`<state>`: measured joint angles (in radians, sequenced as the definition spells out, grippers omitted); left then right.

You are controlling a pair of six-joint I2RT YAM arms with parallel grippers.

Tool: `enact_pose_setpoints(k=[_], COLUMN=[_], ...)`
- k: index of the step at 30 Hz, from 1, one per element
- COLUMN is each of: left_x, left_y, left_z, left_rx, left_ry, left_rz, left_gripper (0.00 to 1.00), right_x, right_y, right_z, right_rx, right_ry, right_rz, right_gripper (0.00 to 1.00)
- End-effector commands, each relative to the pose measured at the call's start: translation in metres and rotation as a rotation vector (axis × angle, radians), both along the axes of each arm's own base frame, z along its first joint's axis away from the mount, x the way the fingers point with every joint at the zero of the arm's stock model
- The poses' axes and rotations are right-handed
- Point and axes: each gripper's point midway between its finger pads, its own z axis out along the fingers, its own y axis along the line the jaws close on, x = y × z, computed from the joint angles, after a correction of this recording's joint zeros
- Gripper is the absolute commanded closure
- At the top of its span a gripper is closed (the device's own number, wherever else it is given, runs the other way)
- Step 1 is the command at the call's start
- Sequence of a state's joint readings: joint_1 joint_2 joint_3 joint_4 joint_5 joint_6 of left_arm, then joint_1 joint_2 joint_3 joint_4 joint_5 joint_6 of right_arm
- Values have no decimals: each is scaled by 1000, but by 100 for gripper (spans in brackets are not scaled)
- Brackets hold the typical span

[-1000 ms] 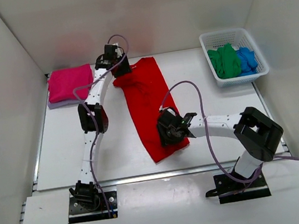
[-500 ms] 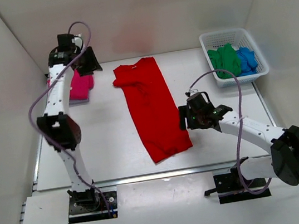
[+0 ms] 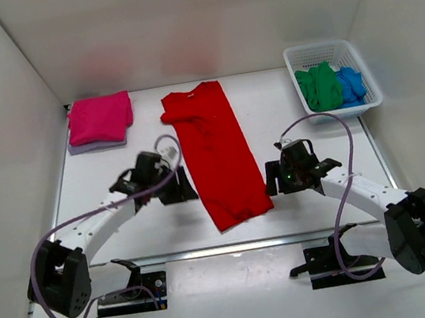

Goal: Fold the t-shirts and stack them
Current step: Rotate the tshirt 90 degrees

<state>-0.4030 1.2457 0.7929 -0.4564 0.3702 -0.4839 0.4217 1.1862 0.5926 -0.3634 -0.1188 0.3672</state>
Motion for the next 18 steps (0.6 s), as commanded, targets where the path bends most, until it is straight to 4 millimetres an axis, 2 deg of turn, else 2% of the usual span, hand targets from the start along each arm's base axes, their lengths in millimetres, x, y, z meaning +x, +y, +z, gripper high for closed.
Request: enact_pose_setpoints(k=[1,2,3,5,8,11,13,14,15,18], left_x=[-15,-23,-29,-37,-45,-54,-68,-68,-73,-77], left_y=[-28,-31,-37,-34,-37,-50,-64,-69,-69,-75], left_z=[-3,-12,-13,-28,-41,-51,-58,-61,-70,-79], left_rx=[-60,-80,-104,-94,-77,-95,-96,-88,-63,-39], left_ry=[-66,-51,-44,-28,-16,18,47,53,79,102], left_rz=[12,17,12,36,27,-8,-54,-63,-67,-76], left_gripper=[42,42,42,42,41,41,40,40,41,40], right_x=[-8,-13,-14,-18,-17,-16,-15,-14,-14,-12], right_y=[2,4,6,5,8,8,9,9,8,10], right_z=[-5,-10,-11,-15,-17,-20,-20,-20,-21,-18], right_rx=[40,52,65,70,72,76,69,67,60,68], right_ry=[-4,6,6,10,9,15,19,20,23,14], right_rz=[30,38,36,32,31,27,32,34,32,31], right_gripper=[39,39,39,39,39,40,40,40,39,39])
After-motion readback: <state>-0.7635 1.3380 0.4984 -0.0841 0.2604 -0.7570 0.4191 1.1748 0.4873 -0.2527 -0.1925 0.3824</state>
